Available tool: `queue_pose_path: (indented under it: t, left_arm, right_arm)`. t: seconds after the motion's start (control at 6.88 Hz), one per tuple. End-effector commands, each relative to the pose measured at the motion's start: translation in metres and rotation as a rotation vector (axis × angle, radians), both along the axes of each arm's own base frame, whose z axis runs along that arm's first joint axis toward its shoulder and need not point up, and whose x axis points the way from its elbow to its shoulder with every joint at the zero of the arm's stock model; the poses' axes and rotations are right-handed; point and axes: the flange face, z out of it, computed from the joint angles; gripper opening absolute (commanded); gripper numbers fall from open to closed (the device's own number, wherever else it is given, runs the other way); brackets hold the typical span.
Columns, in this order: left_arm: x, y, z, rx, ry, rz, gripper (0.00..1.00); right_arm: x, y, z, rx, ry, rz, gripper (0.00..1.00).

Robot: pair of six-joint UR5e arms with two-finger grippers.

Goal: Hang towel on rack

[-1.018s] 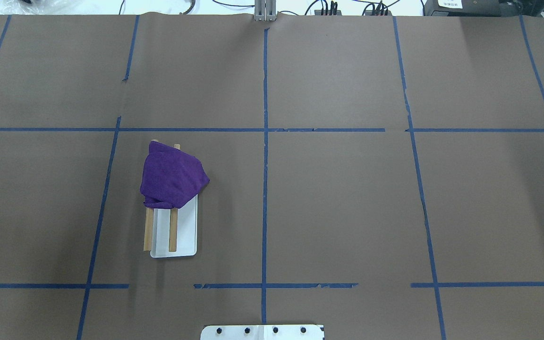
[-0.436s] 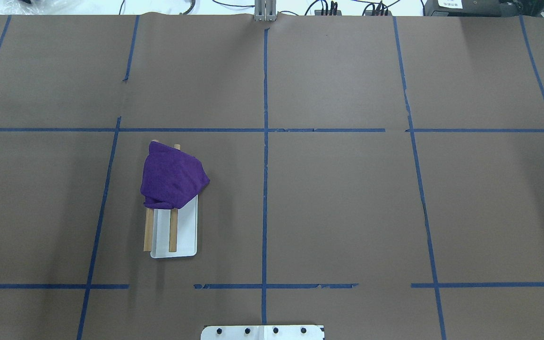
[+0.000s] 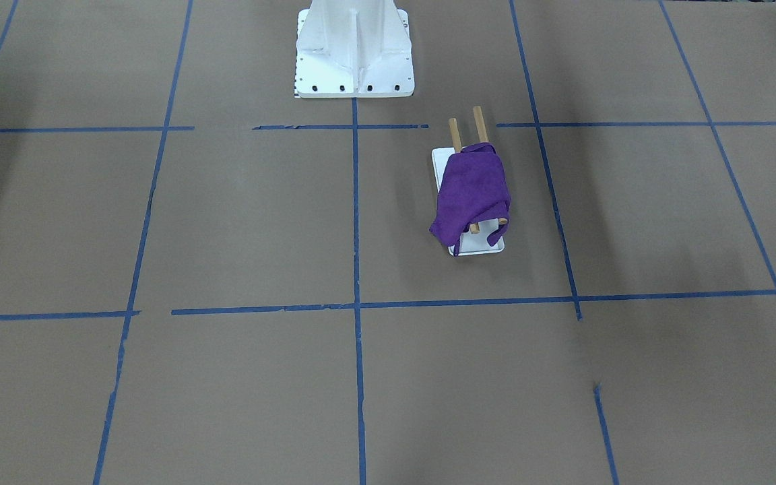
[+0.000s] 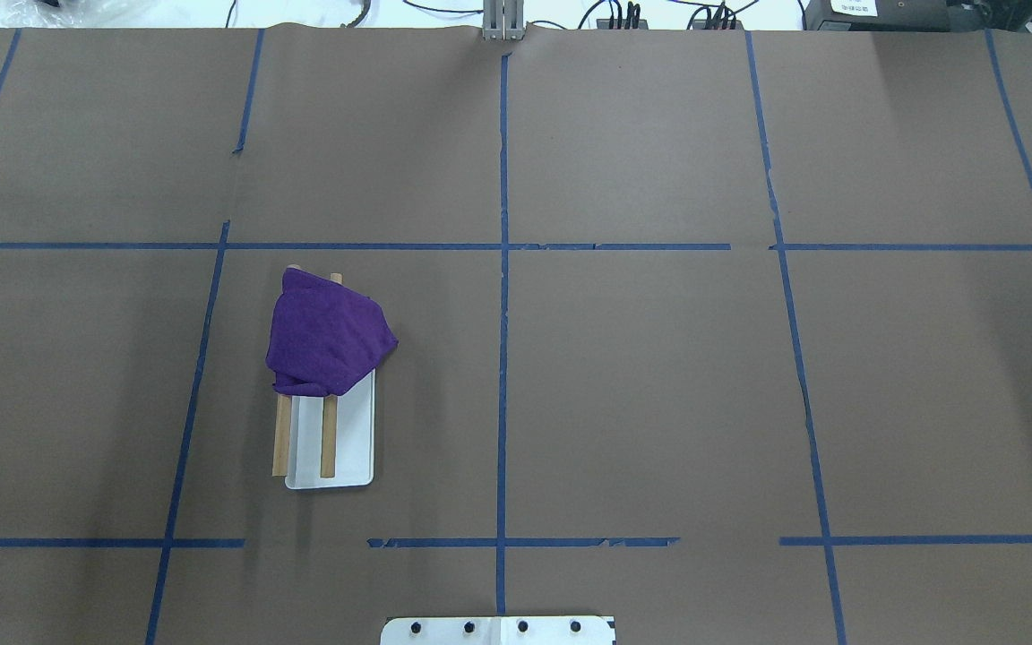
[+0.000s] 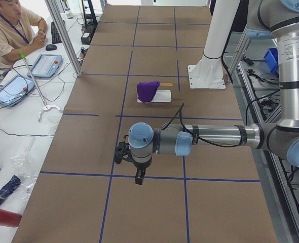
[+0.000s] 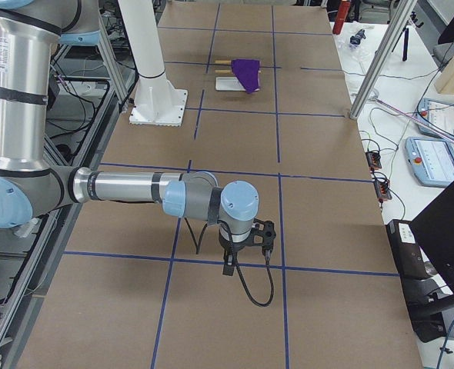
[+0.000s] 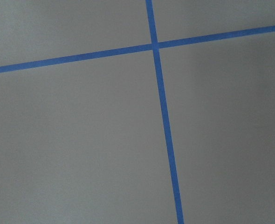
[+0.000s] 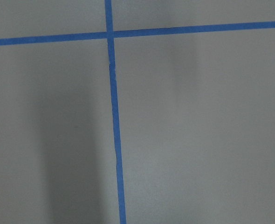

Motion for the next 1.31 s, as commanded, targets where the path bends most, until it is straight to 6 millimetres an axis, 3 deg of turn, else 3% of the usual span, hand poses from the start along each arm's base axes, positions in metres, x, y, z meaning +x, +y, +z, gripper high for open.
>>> queue_pose_path:
  t: [0.0, 1.16]
  left_arm:
    - [-0.001, 0.003, 0.007, -0.012, -0.003, 0.001, 1.00]
    - [-0.002, -0.007, -0.010, 0.028, -0.005, -0.005, 1.00]
  right_arm:
    - [-0.001, -0.001, -0.001, 0.004, -0.002, -0.002, 1.00]
    - [-0.002, -0.005, -0.005, 0.010, -0.009, 0.005, 1.00]
